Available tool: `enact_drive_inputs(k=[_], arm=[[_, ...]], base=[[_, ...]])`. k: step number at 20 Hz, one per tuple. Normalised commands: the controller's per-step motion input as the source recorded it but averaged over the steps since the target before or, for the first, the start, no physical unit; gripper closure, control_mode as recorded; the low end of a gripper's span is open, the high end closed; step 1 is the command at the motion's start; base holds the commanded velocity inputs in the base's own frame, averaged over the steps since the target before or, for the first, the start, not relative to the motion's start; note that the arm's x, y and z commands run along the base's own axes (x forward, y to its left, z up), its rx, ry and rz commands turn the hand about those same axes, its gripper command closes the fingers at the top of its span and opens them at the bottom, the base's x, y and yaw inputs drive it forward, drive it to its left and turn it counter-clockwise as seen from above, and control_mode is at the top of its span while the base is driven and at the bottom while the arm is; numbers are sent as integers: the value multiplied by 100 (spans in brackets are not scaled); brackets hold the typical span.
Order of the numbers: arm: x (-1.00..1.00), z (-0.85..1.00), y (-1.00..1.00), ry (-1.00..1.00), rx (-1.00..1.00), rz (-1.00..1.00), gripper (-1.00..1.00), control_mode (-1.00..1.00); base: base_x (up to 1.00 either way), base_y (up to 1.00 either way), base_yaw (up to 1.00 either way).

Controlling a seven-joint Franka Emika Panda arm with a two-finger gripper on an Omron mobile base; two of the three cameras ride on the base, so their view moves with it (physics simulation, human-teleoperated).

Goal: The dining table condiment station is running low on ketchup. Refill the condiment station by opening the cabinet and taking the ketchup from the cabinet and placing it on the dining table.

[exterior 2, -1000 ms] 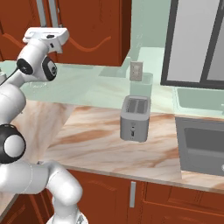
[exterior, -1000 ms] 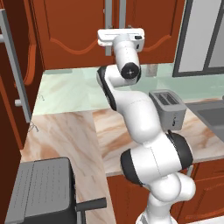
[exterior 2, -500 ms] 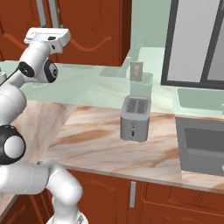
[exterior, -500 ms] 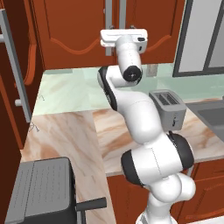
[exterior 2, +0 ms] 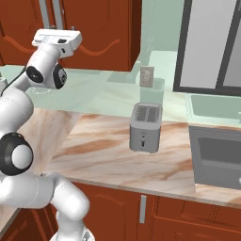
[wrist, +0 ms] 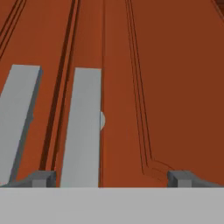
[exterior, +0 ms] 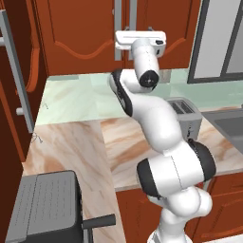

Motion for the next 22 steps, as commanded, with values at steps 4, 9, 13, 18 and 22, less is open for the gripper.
enact_drive_inputs(k=[4, 9, 13, 18, 22], arm=[[55, -6, -1, 0, 0, 0, -100, -100], [49, -8, 4, 0, 0, 0, -100, -100], [32, -6, 13, 0, 0, 0, 100, -100], [16, -1, 1, 2, 0, 0, 100, -100], [6, -7, 0, 10, -2, 0, 100, -100]], base=[[0, 0, 0], [0, 0, 0], [0, 0, 0], [0, 0, 0], [0, 0, 0]])
